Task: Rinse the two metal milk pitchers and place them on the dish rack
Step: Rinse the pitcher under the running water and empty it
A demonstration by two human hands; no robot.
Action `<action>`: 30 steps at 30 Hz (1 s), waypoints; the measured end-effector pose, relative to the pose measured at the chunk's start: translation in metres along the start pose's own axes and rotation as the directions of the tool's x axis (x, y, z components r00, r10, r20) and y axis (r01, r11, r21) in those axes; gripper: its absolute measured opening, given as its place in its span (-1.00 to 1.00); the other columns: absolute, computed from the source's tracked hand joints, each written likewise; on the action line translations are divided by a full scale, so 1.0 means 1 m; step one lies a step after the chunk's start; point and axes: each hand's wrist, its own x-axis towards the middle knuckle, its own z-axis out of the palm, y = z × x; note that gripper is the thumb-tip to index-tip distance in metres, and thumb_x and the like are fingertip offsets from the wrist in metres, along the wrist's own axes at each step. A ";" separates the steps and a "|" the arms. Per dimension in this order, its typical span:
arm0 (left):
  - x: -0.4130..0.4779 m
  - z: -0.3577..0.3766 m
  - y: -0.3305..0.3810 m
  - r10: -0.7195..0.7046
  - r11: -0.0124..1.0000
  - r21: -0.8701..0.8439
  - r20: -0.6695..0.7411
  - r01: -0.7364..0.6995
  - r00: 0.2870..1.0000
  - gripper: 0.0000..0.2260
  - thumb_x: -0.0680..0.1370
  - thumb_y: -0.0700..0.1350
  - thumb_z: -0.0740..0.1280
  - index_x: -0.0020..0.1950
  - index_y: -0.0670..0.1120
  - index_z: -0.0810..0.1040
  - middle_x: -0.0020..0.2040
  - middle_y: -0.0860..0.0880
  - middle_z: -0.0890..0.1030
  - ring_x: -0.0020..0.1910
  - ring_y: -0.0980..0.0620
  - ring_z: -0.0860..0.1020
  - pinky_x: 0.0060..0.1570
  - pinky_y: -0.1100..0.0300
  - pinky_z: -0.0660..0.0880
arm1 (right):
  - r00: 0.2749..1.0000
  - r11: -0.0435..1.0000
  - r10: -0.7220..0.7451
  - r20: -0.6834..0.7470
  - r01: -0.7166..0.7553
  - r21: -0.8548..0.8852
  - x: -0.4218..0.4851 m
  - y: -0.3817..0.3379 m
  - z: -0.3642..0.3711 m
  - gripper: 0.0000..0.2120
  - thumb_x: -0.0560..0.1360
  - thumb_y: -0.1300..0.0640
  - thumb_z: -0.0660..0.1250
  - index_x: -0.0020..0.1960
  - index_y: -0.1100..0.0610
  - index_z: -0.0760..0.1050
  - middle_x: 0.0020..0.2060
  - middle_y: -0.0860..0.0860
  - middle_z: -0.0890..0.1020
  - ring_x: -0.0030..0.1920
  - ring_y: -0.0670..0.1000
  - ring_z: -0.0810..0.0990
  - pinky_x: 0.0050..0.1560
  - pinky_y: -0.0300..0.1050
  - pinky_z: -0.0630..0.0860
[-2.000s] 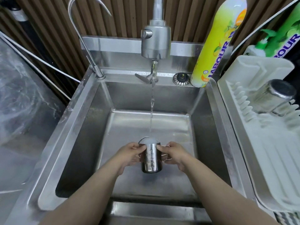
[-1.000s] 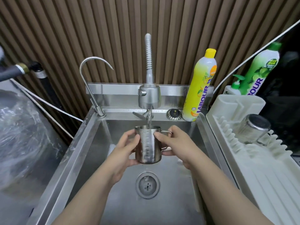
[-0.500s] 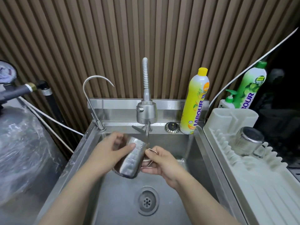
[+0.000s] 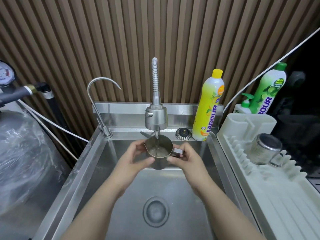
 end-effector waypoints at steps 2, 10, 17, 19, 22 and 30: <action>0.005 -0.014 0.009 0.067 0.987 0.148 -0.005 -0.065 0.998 -0.53 0.27 0.02 0.52 0.14 0.21 0.53 0.21 0.07 0.58 0.24 0.16 0.51 0.30 0.07 0.41 | 0.998 0.975 0.045 0.038 -0.053 0.215 -0.002 0.011 0.015 -0.66 0.43 0.37 0.37 -0.26 0.09 0.24 -0.24 -0.05 0.58 -0.17 0.05 0.56 0.04 -0.06 0.56; -0.008 -0.018 0.009 -0.052 0.992 0.102 -0.185 0.072 0.981 -0.54 0.14 0.20 0.51 -0.09 0.01 0.53 -0.16 0.00 0.55 -0.20 0.13 0.51 -0.08 0.18 0.45 | 0.944 0.966 0.239 0.226 -0.254 0.041 0.007 0.003 0.020 -0.72 0.49 0.14 0.35 -0.25 0.06 0.25 -0.33 0.03 0.56 -0.34 -0.05 0.56 -0.20 -0.17 0.60; -0.029 0.027 -0.027 -0.369 0.881 -0.332 -0.039 0.336 0.929 -0.72 0.54 -0.04 0.30 0.22 -0.09 0.51 0.13 -0.08 0.63 0.08 0.05 0.62 0.08 0.03 0.57 | 0.992 0.676 0.109 0.059 -0.030 -0.736 0.016 -0.040 0.005 -0.55 0.29 -0.11 0.49 -0.35 0.06 0.23 -0.37 -0.01 0.48 -0.35 0.03 0.40 -0.31 -0.08 0.33; -0.026 0.032 -0.029 -0.340 0.885 -0.344 -0.013 0.315 0.940 -0.70 0.55 -0.08 0.30 0.28 -0.04 0.47 0.25 -0.07 0.57 0.18 0.06 0.58 0.12 0.02 0.56 | 0.999 0.638 0.028 0.037 0.011 -0.770 0.010 -0.043 0.001 -0.56 0.31 -0.08 0.49 -0.34 0.04 0.22 -0.38 -0.05 0.46 -0.33 0.02 0.39 -0.31 -0.07 0.28; -0.016 0.029 -0.020 -0.195 0.942 -0.285 -0.039 0.176 0.980 -0.64 0.51 -0.22 0.35 0.27 0.02 0.45 0.28 0.02 0.56 0.15 0.13 0.56 0.18 0.06 0.50 | 1.000 0.818 -0.009 0.005 0.010 -0.576 0.001 -0.028 -0.005 -0.65 0.32 0.05 0.49 -0.30 0.04 0.29 -0.28 -0.13 0.58 -0.24 0.06 0.50 -0.19 -0.06 0.44; 0.003 -0.012 0.018 0.176 0.905 0.402 -0.064 -0.135 0.982 -0.45 0.33 0.02 0.51 0.30 0.07 0.48 0.15 0.17 0.49 0.18 0.27 0.46 0.15 0.52 0.29 | 0.994 0.944 0.104 0.042 -0.112 0.310 -0.008 0.023 0.034 -0.74 0.51 0.30 0.29 -0.20 0.10 0.23 -0.26 -0.02 0.50 -0.22 -0.09 0.56 0.14 0.01 0.53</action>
